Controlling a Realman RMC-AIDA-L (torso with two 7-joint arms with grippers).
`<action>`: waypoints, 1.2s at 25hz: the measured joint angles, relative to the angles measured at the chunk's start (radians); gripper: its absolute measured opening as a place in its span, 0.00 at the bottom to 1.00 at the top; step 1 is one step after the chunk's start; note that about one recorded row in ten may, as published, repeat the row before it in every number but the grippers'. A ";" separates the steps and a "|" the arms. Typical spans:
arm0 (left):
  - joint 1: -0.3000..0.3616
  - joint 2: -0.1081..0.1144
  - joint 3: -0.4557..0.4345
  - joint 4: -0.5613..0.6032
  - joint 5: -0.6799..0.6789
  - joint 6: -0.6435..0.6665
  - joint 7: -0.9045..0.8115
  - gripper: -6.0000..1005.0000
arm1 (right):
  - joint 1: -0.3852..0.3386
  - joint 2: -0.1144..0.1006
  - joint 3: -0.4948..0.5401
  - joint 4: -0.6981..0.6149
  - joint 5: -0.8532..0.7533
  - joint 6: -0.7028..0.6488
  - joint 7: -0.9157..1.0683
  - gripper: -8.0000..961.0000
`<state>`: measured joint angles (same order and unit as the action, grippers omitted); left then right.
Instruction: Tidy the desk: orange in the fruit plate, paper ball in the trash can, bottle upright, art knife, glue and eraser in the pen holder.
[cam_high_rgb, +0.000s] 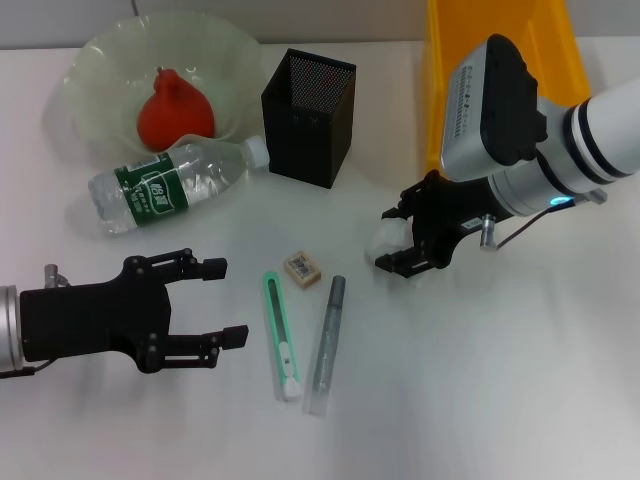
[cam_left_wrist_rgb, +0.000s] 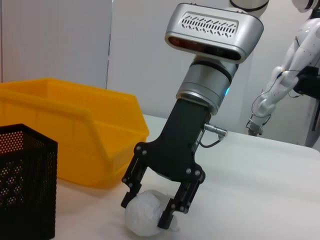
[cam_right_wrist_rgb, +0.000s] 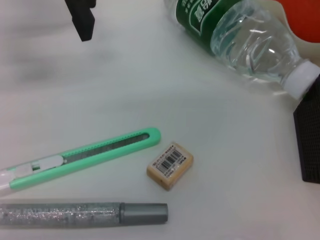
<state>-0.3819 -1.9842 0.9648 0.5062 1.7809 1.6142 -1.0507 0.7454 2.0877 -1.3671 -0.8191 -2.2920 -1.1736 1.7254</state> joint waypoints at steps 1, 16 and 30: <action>0.000 0.000 0.000 0.000 0.000 0.000 0.000 0.84 | 0.000 0.000 0.000 0.000 0.000 0.000 0.000 0.69; 0.000 -0.004 -0.054 0.002 -0.007 -0.004 0.012 0.84 | -0.174 -0.004 0.202 -0.155 0.272 -0.171 -0.061 0.59; -0.022 -0.014 -0.063 0.000 -0.008 0.004 0.001 0.84 | -0.294 -0.009 0.356 0.256 0.809 -0.252 -0.717 0.59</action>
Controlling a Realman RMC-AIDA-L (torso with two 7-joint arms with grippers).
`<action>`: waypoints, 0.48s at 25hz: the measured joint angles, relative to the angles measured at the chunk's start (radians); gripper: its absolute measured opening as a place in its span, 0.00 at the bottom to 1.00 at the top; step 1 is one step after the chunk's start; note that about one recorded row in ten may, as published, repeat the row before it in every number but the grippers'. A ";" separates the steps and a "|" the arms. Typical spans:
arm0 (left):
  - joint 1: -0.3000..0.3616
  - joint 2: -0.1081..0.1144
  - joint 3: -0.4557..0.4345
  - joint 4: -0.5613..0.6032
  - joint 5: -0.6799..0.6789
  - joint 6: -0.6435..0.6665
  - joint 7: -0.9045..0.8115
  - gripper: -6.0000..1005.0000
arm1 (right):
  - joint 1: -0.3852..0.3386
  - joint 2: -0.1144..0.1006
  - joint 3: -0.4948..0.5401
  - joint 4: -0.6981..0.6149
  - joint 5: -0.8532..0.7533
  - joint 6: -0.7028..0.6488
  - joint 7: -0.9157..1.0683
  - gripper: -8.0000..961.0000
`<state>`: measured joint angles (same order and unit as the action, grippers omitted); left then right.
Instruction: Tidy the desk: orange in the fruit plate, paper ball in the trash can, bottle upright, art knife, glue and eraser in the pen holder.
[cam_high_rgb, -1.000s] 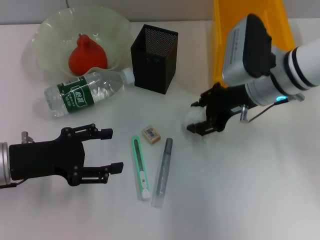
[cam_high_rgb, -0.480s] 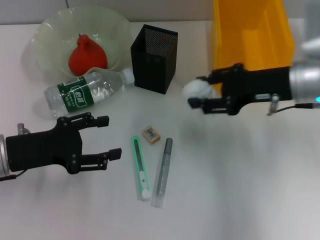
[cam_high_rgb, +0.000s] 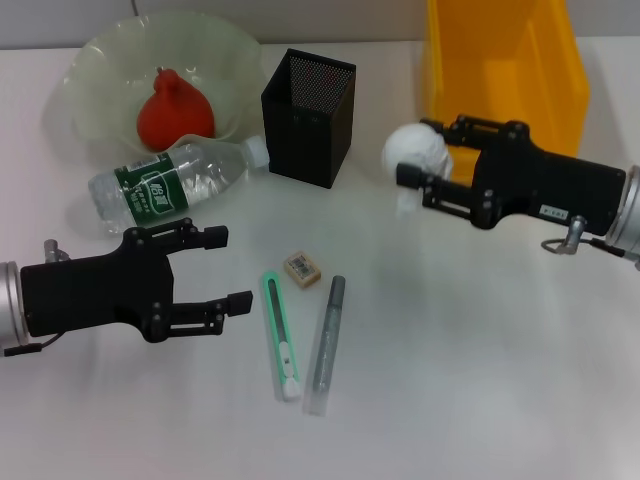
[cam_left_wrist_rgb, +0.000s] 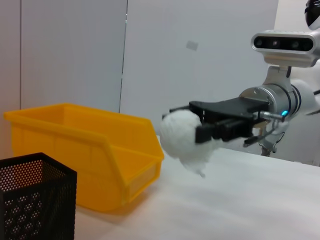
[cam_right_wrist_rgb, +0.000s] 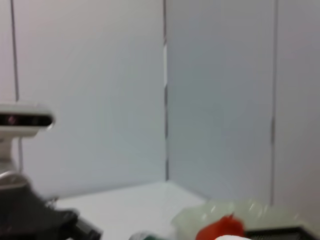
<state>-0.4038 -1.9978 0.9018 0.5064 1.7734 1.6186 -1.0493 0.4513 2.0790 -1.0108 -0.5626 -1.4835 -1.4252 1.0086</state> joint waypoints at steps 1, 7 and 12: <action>-0.001 -0.001 0.000 0.000 0.000 0.000 0.000 0.84 | -0.002 0.000 0.007 0.012 0.025 0.000 -0.022 0.59; -0.003 -0.004 0.000 0.000 0.002 0.002 -0.002 0.84 | -0.022 0.002 0.091 0.023 0.126 0.026 -0.076 0.59; -0.003 -0.004 0.000 0.000 0.002 0.003 -0.003 0.84 | -0.004 0.004 0.127 0.013 0.142 0.161 -0.078 0.59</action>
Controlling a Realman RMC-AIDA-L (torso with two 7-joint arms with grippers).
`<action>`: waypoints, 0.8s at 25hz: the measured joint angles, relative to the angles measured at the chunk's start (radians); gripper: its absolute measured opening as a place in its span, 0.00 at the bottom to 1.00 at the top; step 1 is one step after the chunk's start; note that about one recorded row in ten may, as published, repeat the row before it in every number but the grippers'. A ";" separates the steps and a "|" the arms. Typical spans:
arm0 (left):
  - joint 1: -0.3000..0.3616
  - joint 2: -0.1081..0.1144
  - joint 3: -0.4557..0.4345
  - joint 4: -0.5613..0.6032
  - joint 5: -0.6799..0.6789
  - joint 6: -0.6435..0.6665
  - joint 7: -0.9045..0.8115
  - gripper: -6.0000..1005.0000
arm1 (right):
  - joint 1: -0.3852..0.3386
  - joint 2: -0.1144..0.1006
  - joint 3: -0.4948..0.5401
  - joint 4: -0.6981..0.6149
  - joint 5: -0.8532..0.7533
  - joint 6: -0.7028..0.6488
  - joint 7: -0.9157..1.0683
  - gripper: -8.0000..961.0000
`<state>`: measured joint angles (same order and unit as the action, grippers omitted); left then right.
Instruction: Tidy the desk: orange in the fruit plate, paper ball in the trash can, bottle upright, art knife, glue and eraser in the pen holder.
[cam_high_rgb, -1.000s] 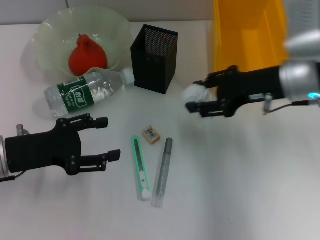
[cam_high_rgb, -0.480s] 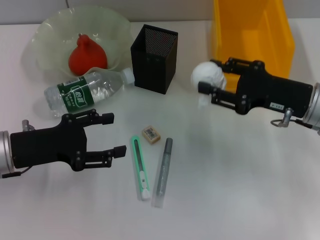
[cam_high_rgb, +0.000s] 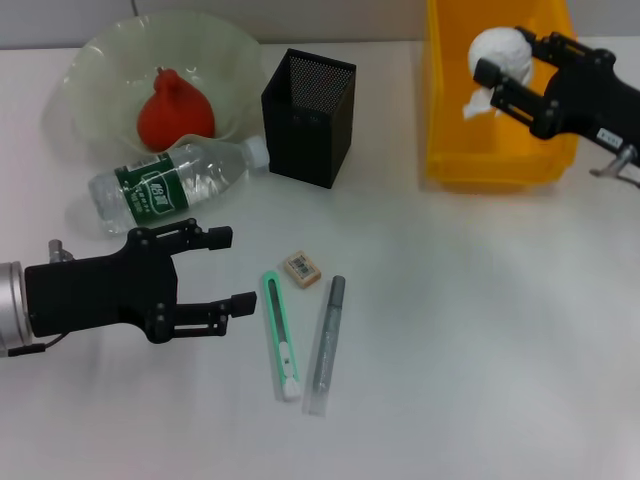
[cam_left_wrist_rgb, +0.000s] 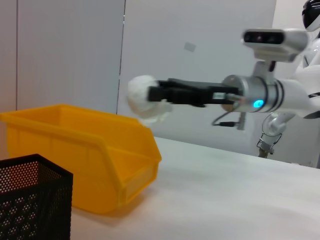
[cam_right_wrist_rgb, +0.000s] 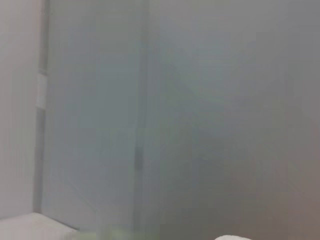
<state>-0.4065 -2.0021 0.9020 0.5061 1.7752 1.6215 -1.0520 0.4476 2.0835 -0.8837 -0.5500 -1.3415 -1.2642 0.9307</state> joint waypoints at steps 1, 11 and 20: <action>0.000 0.000 0.000 0.000 0.000 0.000 0.000 0.84 | 0.006 0.000 0.000 -0.002 0.005 0.035 0.000 0.59; 0.003 0.000 0.000 0.004 0.001 0.000 0.000 0.84 | 0.033 0.001 -0.011 -0.022 0.115 0.222 -0.001 0.59; 0.003 0.004 0.000 0.003 0.001 0.000 0.000 0.84 | 0.047 -0.002 -0.001 -0.017 0.120 0.244 0.004 0.63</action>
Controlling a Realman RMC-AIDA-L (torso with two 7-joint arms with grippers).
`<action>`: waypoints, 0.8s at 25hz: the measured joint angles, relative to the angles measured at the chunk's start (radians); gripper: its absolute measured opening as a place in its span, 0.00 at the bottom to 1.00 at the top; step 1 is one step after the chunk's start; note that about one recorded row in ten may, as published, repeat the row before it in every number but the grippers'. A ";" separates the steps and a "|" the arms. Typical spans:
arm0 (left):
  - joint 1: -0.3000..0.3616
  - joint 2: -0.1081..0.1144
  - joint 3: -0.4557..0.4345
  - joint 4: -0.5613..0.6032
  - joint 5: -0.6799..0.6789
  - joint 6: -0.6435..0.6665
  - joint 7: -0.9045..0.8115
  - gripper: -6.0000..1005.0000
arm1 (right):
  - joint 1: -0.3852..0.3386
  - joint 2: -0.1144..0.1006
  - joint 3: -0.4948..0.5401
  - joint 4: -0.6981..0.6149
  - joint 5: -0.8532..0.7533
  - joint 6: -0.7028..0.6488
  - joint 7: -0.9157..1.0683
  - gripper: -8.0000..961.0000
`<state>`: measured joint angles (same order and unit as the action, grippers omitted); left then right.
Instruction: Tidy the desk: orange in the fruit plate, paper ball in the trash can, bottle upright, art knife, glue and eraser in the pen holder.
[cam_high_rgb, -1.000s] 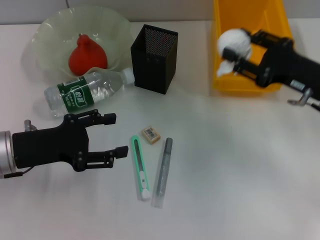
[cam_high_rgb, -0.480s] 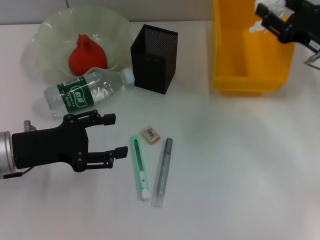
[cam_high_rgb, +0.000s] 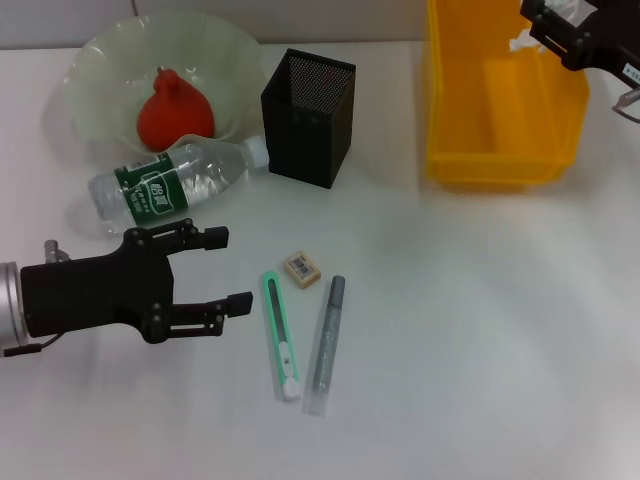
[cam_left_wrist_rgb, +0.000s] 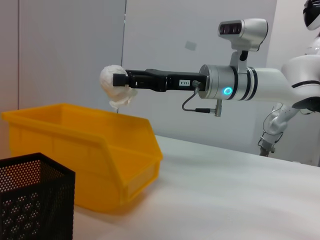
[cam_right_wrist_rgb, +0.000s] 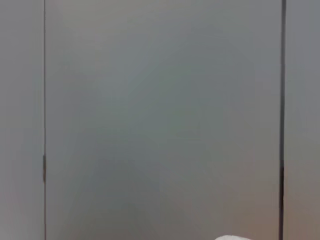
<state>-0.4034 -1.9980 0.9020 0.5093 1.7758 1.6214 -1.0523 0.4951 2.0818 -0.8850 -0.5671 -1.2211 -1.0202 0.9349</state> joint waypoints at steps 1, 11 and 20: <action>0.000 0.001 0.000 0.000 0.000 0.000 0.000 0.84 | 0.000 0.000 0.000 0.000 0.000 0.001 0.001 0.65; 0.003 0.002 0.000 0.003 0.002 0.000 0.000 0.84 | -0.005 0.000 0.000 0.006 0.011 -0.006 0.002 0.76; 0.002 0.003 0.000 -0.002 0.002 0.004 0.000 0.84 | -0.075 -0.016 -0.004 0.019 0.127 -0.287 0.041 0.78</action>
<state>-0.4009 -1.9951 0.9019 0.5070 1.7780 1.6249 -1.0523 0.4196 2.0662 -0.8890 -0.5476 -1.0944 -1.3073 0.9754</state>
